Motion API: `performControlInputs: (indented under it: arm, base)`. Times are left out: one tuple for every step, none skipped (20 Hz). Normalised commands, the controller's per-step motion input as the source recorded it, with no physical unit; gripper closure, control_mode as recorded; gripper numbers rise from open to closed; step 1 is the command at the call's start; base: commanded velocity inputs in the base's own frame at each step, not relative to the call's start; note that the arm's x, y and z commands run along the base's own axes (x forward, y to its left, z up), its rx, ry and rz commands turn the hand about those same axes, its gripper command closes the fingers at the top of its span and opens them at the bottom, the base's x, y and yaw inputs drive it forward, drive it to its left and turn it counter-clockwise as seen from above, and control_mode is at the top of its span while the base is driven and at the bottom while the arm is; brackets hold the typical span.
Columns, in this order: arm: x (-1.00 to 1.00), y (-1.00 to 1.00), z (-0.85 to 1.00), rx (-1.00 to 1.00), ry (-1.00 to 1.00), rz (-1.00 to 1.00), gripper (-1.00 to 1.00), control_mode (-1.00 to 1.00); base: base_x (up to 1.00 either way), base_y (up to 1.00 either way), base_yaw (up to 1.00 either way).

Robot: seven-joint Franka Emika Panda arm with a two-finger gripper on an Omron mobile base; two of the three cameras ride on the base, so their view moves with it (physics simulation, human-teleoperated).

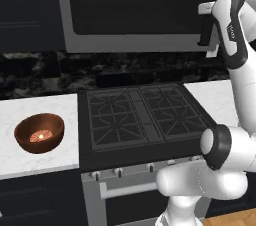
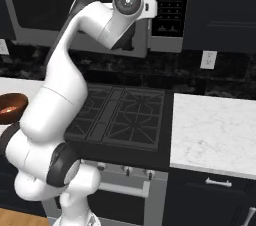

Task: Open the microwave, place the bowl with waffle inside the microwave, then close the microwave door and turn it on.

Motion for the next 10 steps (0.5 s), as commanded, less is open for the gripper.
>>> performControlInputs:
  arm:
    - [-1.0,-0.04,0.0,0.05,-0.09,0.0,1.0,-1.0]
    - [-1.0,-0.01,0.0,0.05,-0.09,0.0,1.0,-1.0]
    - [-1.0,0.0,0.0,0.05,-0.09,0.0,1.0,-1.0]
    - [-1.0,0.0,0.0,0.05,-0.1,0.0,1.0,-1.0]
    - [-1.0,0.0,-0.01,0.06,-0.11,0.0,1.0,-1.0]
    - [-1.0,0.0,-0.06,0.05,-0.11,0.0,1.0,-1.0]
    - [-1.0,0.0,-0.1,0.04,-0.1,0.0,1.0,-1.0]
    - [-1.0,0.0,-0.12,0.04,-0.1,0.0,1.0,-1.0]
    - [-1.0,0.0,-0.15,0.04,-0.08,0.0,1.0,-1.0]
    - [-1.0,0.0,-0.12,0.03,-0.05,0.0,1.0,-1.0]
  base:
    - [0.0,0.0,0.0]
    - [0.0,0.0,0.0]
    - [0.0,0.0,0.0]
    - [0.0,0.0,0.0]
    - [0.0,0.0,0.0]
    - [0.0,0.0,0.0]
    - [0.0,0.0,0.0]
    - [0.0,0.0,0.0]
    - [0.0,0.0,0.0]
    - [0.0,0.0,0.0]
